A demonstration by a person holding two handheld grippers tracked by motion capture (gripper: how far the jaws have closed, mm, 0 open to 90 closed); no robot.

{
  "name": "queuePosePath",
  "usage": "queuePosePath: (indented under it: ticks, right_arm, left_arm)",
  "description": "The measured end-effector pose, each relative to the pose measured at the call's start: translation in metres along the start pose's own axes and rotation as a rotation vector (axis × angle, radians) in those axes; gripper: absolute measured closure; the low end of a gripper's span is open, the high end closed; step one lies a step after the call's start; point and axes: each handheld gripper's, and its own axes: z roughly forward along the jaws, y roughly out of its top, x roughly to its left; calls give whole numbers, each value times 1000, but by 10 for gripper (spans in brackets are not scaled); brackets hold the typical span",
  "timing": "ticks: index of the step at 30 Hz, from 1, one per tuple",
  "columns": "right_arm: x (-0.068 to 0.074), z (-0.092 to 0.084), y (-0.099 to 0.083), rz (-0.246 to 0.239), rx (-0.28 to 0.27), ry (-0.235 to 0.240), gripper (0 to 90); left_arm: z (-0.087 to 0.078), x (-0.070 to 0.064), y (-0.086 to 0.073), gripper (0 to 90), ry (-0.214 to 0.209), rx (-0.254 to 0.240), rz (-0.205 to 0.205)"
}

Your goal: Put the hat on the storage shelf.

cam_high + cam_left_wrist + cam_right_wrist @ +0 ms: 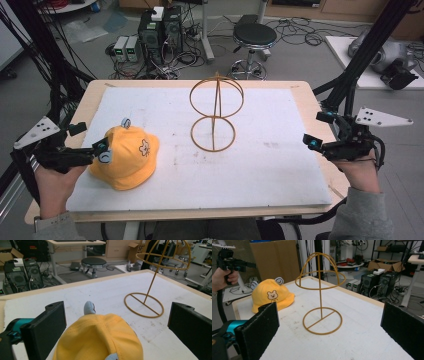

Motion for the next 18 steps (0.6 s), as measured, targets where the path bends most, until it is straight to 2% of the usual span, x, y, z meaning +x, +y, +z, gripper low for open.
queuePosePath:
  ticks: [2, 7, 14, 18]
  right_arm:
    - [0, 0, 0, 4, 7, 1, 13]
    - [-1, -1, -1, 5, 10, -2, 13]
    - [0, -1, -2, -3, 13, -7, 13]
    - [1, 0, -3, -7, 25, -5, 13]
  left_arm:
    - [6, 2, -3, 22, -11, 24, -11]
    - [14, 3, -6, 22, -17, 44, -6]
    - [27, 8, -14, 22, 1, 69, -4]
    - [34, 10, -18, 22, -10, 86, 0]
